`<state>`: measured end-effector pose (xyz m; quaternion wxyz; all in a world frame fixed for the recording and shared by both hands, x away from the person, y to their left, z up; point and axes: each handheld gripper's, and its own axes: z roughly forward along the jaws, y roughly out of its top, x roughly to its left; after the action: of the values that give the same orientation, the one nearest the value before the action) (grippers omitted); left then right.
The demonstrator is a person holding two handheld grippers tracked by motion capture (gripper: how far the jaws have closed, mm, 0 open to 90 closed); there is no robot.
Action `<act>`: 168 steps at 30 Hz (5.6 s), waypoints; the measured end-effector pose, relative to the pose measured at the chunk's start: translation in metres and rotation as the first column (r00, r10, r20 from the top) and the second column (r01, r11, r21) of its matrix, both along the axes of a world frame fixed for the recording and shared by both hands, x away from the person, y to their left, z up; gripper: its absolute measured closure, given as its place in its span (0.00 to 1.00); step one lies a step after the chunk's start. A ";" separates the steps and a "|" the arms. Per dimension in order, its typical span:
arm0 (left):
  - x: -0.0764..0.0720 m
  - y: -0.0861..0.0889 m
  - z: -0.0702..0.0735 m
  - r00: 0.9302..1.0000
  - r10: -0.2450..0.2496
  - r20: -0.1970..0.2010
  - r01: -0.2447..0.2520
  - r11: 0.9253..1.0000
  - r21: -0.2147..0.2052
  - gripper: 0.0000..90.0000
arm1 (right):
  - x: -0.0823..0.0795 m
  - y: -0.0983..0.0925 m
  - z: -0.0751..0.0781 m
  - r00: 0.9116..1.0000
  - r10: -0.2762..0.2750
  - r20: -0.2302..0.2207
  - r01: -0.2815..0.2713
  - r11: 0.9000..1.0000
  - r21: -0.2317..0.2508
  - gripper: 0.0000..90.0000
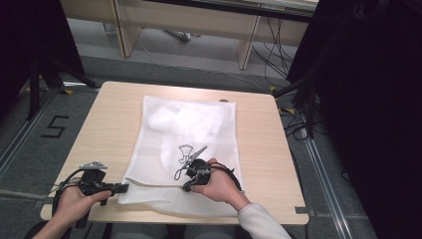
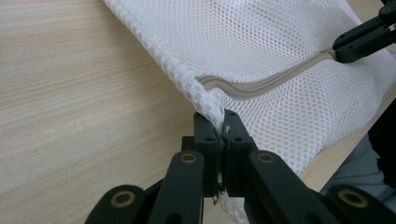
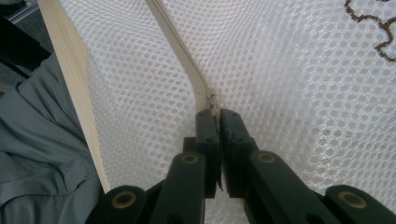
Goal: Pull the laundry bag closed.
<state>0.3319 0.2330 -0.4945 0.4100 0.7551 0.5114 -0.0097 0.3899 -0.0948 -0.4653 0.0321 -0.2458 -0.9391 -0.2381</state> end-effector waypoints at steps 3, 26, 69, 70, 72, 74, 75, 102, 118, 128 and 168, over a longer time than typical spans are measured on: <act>0.000 0.000 0.000 1.000 0.001 0.002 -0.001 1.000 0.003 0.96 | 0.000 -0.001 0.000 1.000 -0.003 0.001 0.003 1.000 -0.006 0.98; 0.000 0.001 0.000 1.000 0.001 0.001 -0.001 1.000 0.000 0.96 | 0.000 -0.013 0.002 1.000 -0.025 -0.006 0.025 1.000 -0.009 0.98; 0.000 0.001 0.000 1.000 0.001 0.003 -0.001 1.000 -0.003 0.96 | -0.001 -0.034 0.004 0.998 -0.064 -0.009 0.064 0.998 -0.008 0.98; 0.000 0.001 0.000 1.000 0.001 0.002 -0.001 1.000 -0.003 0.96 | -0.001 -0.035 0.004 0.998 -0.065 -0.010 0.065 0.998 -0.007 0.98; 0.000 0.001 0.000 1.000 0.002 0.003 -0.002 1.000 -0.002 0.96 | -0.001 -0.035 0.004 0.998 -0.065 -0.008 0.064 0.998 -0.012 0.98; 0.000 0.001 0.000 1.000 0.000 0.002 0.000 1.000 0.001 0.96 | -0.001 -0.036 0.003 0.997 -0.081 -0.019 0.081 0.997 -0.015 0.98; 0.000 0.001 0.000 1.000 0.000 0.002 0.000 1.000 0.000 0.96 | -0.001 -0.037 0.003 0.996 -0.085 -0.017 0.085 0.996 -0.019 0.98; 0.000 0.001 0.000 1.000 0.001 0.002 -0.001 1.000 0.001 0.96 | -0.002 -0.049 0.003 0.996 -0.087 -0.015 0.087 0.996 -0.009 0.98; 0.000 0.001 0.000 1.000 0.003 0.005 -0.003 1.000 0.003 0.96 | -0.003 -0.052 0.004 0.995 -0.094 -0.014 0.094 0.996 -0.005 0.98; 0.000 0.001 0.000 1.000 0.003 0.005 -0.003 1.000 0.002 0.96 | -0.004 -0.054 0.003 0.995 -0.097 -0.014 0.096 0.995 -0.008 0.98; 0.000 0.001 0.000 1.000 -0.006 0.004 0.006 1.000 0.007 0.96 | -0.007 -0.069 0.005 0.992 -0.124 -0.008 0.123 0.992 -0.015 0.98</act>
<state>0.3317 0.2339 -0.4944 0.4083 0.7581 0.5085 -0.0073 0.3833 -0.1633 -0.4602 0.0196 -0.3046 -0.9236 -0.2319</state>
